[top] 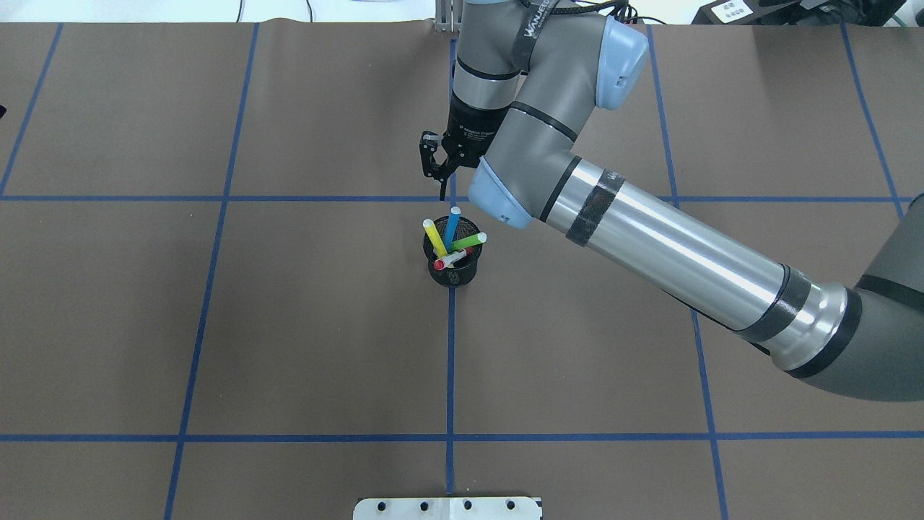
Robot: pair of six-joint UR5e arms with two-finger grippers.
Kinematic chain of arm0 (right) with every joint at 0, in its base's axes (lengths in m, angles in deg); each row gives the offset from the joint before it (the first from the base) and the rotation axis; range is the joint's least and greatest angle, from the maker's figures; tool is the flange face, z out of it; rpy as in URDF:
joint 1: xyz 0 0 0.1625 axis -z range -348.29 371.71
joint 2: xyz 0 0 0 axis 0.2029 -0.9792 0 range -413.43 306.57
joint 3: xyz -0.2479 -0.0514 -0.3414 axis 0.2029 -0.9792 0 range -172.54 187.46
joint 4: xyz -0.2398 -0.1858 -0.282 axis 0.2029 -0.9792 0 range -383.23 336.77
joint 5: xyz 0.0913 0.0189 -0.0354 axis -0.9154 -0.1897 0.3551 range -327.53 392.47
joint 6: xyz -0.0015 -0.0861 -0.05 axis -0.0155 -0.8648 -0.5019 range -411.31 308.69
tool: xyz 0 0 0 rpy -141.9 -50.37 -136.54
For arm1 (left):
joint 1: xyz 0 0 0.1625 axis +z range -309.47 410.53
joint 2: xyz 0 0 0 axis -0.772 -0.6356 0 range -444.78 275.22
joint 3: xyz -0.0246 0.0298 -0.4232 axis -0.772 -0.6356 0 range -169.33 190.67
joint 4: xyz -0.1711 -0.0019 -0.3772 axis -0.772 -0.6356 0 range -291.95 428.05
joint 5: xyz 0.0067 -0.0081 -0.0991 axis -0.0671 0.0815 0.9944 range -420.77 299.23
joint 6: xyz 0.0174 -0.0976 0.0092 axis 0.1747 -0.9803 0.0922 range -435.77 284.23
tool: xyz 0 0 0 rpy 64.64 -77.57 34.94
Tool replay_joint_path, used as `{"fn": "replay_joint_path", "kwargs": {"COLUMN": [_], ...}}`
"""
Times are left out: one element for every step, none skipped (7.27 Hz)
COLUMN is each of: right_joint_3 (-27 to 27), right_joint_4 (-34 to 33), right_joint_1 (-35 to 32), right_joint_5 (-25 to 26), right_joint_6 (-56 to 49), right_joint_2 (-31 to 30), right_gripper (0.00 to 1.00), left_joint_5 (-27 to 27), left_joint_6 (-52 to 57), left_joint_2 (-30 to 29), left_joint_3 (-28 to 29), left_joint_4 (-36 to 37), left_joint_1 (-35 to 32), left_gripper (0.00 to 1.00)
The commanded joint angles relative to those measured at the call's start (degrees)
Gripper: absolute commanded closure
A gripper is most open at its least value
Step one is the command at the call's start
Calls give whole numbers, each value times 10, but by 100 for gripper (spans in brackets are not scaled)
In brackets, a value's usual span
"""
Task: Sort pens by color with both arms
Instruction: 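Lower the right gripper and grasp the blue highlighter in the cup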
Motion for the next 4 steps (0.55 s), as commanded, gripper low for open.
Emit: {"fn": "replay_joint_path", "kwargs": {"right_joint_3": [-2, -2, -2, -2], "right_joint_4": [19, 19, 20, 20], "right_joint_1": [2, 5, 11, 14], "right_joint_5": [0, 0, 1, 1], "right_joint_6": [5, 9, 20, 20], "right_joint_2": [-6, -5, -5, -4], "right_gripper": [34, 34, 35, 38], "left_joint_5": [0, 0, 0, 0], "left_joint_6": [-1, -1, -1, -1], "left_joint_2": [0, 0, 0, 0], "left_joint_3": [-4, -4, -5, -4], "left_joint_4": [2, 2, 2, 2], "left_joint_1": [0, 0, 0, 0], "left_gripper": [0, 0, 0, 0]}}
